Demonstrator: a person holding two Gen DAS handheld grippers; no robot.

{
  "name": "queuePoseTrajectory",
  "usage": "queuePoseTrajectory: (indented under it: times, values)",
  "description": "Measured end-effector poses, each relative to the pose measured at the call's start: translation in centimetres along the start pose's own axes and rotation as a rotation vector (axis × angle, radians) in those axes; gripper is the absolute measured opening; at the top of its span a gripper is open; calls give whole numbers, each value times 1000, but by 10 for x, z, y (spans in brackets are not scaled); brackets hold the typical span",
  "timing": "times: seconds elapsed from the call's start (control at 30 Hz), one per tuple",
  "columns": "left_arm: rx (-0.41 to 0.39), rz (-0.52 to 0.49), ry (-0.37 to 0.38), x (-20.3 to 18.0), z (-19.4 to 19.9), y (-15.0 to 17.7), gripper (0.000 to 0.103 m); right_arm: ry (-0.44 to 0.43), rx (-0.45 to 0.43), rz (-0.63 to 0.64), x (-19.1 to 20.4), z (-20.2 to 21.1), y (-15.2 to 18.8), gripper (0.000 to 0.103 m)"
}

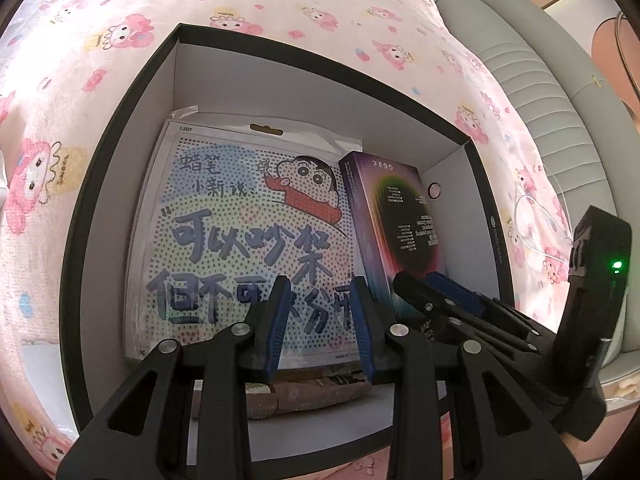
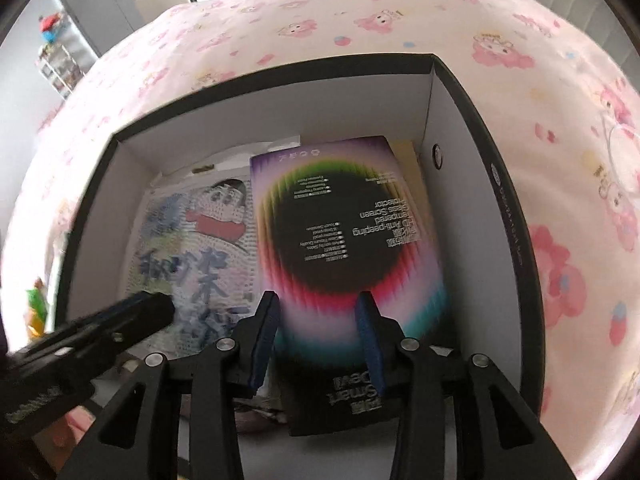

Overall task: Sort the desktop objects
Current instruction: 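Lower the box into the DAPHNE box beside the Shin-chan kit, then open the left tool and withdraw it from the DAPHNE box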

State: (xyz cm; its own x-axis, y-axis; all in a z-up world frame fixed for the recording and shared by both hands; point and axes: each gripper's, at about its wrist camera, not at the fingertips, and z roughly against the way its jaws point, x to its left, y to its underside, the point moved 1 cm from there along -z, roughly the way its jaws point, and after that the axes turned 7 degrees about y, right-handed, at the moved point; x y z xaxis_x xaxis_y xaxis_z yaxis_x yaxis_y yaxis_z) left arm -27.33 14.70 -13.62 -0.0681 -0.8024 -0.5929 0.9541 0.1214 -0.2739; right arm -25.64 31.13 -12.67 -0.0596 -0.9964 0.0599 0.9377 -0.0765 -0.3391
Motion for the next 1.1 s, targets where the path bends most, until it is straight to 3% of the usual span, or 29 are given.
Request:
queuePoseTrajectory:
  times: [0.1,0.17,0.3,0.43,0.67,0.77,0.83,0.97,1.1]
  values:
    - [-2,3,-1,1,1,0,31,-75,6,49,9,3,2,36]
    - [-1,8,-5,3,1,0,31,-1,-4,108,18,0,3,38]
    - [-1,12,-4,5,1,-1,33,153,5,132,18,-9,5,59]
    - [5,9,-6,5,0,-2,33,181,6,137,18,-10,4,59]
    - [3,-7,-17,4,2,-4,33,162,-1,-1,-2,-8,-2,59]
    - [5,-7,-19,3,2,-6,33,181,12,-38,-8,-10,-3,48]
    - [4,-10,-16,1,2,-6,33,152,7,-54,-12,-7,-3,46]
    - [-9,-33,8,-6,5,-1,33,-4,8,-121,-22,3,-1,47]
    - [-42,-62,47,-10,21,9,33,-97,-54,-122,-23,28,8,47]
